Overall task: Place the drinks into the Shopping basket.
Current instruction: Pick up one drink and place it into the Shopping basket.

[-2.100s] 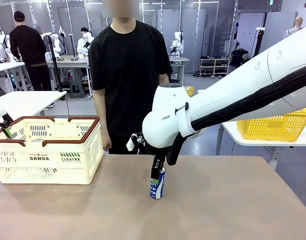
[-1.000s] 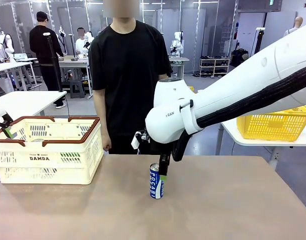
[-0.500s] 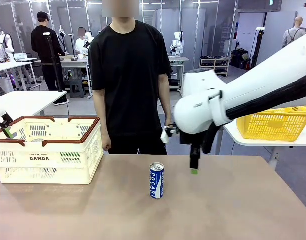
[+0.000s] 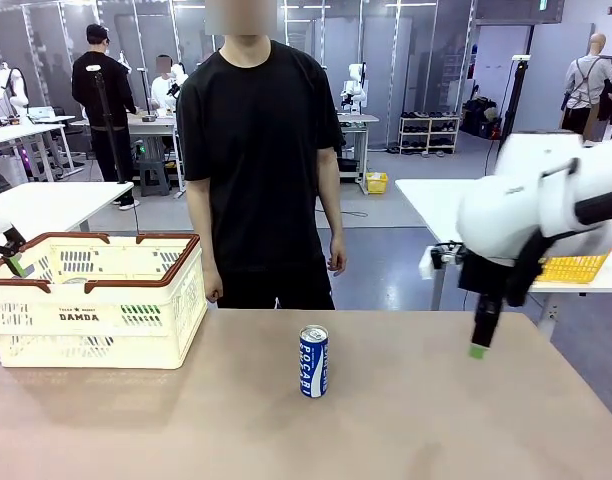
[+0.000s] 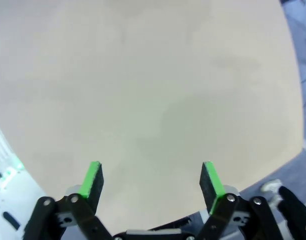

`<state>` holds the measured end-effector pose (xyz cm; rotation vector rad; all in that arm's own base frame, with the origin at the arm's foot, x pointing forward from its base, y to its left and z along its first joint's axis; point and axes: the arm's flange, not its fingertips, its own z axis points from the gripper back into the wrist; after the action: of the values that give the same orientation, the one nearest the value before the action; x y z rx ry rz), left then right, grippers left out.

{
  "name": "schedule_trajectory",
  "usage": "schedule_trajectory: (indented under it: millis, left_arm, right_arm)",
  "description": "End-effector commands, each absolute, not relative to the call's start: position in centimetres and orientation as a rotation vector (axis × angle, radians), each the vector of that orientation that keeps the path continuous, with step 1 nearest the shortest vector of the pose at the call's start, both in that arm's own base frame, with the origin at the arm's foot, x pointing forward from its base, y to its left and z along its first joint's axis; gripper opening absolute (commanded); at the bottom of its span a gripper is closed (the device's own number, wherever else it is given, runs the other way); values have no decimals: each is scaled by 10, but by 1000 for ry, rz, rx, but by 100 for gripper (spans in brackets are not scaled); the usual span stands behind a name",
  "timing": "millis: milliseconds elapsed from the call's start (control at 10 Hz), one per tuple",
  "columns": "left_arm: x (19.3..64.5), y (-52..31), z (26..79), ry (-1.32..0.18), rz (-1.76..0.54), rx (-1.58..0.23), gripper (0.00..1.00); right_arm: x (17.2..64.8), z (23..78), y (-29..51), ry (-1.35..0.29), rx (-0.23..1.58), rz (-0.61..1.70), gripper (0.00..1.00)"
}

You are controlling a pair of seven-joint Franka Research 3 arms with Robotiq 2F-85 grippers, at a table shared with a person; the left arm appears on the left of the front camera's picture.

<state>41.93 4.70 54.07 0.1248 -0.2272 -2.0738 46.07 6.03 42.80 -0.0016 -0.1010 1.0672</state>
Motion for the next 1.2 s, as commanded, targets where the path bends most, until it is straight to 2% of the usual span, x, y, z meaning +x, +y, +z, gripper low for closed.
schedule_trajectory:
  millis: [0,900,1100]
  left_arm:
    - [417,46,541,-234,-2066,122,100]
    - [419,47,541,-227,-2074,125,100]
    - [418,-15,538,-260,-2041,51,100]
  right_arm:
    - [448,419,36,-153,24,1039,97]
    - [445,416,19,-130,16,994,97]
    - [445,416,19,-130,16,994,97]
